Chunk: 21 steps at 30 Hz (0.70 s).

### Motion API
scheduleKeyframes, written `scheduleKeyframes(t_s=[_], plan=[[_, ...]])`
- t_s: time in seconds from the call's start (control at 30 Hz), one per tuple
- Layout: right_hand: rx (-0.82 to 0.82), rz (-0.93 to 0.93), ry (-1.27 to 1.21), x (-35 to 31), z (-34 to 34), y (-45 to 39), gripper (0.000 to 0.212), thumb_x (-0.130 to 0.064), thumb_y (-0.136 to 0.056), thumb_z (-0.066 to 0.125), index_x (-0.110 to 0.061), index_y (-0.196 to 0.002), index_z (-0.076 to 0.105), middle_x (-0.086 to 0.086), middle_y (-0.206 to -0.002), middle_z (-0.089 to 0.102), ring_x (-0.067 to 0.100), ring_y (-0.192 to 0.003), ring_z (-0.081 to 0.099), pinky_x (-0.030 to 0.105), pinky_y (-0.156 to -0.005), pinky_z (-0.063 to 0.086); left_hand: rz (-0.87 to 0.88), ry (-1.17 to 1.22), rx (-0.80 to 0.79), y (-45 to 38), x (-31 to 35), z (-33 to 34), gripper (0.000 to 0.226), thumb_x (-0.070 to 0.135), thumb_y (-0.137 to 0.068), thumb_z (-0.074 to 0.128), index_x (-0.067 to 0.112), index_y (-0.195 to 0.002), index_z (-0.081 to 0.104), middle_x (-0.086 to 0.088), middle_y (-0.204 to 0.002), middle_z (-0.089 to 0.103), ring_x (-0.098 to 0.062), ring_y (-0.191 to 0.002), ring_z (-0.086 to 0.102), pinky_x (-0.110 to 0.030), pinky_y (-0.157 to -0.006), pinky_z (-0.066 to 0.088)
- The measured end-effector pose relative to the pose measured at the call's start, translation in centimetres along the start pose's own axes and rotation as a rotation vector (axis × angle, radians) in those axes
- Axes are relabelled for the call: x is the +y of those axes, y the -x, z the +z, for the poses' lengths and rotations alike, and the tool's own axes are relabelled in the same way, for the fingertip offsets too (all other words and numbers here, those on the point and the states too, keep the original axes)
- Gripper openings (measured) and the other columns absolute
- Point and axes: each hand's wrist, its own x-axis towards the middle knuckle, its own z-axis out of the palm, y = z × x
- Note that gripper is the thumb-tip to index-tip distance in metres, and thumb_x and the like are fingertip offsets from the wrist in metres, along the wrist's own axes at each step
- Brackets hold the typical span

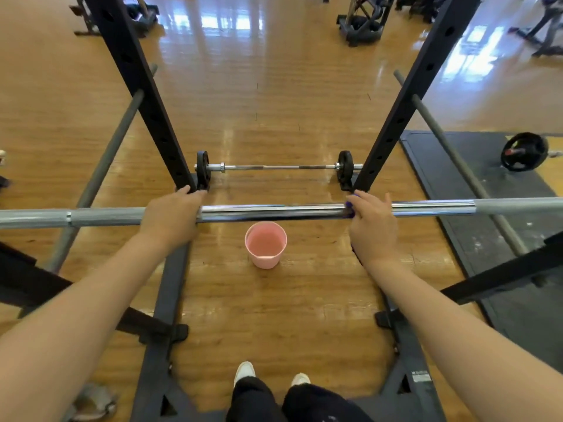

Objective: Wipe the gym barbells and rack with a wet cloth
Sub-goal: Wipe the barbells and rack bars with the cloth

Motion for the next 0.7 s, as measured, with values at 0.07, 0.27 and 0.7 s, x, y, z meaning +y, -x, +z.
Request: scheduleKeyframes(t_s=[0.07, 0.27, 0.7], plan=[[-0.051, -0.046, -0.015, -1.5, 1.0, 0.0, 0.024, 0.011, -0.083, 0.053, -0.001, -0.096, 0.070, 0.014, -0.099, 0.068, 0.032, -0.095, 0.062, 0.050, -0.111, 0.019, 0.057, -0.024, -0.070, -0.2, -0.3, -0.4, 0.072, 0.011, -0.083, 0.061, 0.021, -0.147, 0.030, -0.008, -0.151, 0.033, -0.023, -0.132, 0.043, -0.038, -0.092, 0.049], [-0.060, -0.179, 0.034, 0.2, 0.8, 0.5, 0.037, 0.017, -0.075, 0.060, -0.003, -0.105, 0.069, 0.012, -0.108, 0.067, 0.029, -0.101, 0.063, 0.052, -0.110, 0.021, 0.372, -0.190, -0.081, -1.6, -2.0, -0.5, 0.078, 0.023, -0.089, 0.057, 0.008, -0.150, 0.012, -0.006, -0.157, 0.015, -0.018, -0.146, 0.005, -0.032, -0.117, 0.000], [0.060, -0.191, 0.009, 1.3, 1.0, 1.1, 0.028, 0.010, -0.083, 0.057, 0.000, -0.107, 0.068, 0.018, -0.110, 0.066, 0.031, -0.107, 0.062, 0.054, -0.110, 0.022, 0.457, -0.144, 0.314, -1.4, -3.2, 1.7, 0.066, 0.014, -0.070, 0.074, -0.011, -0.127, 0.050, -0.029, -0.131, 0.050, -0.021, -0.145, 0.003, -0.033, -0.118, -0.002]])
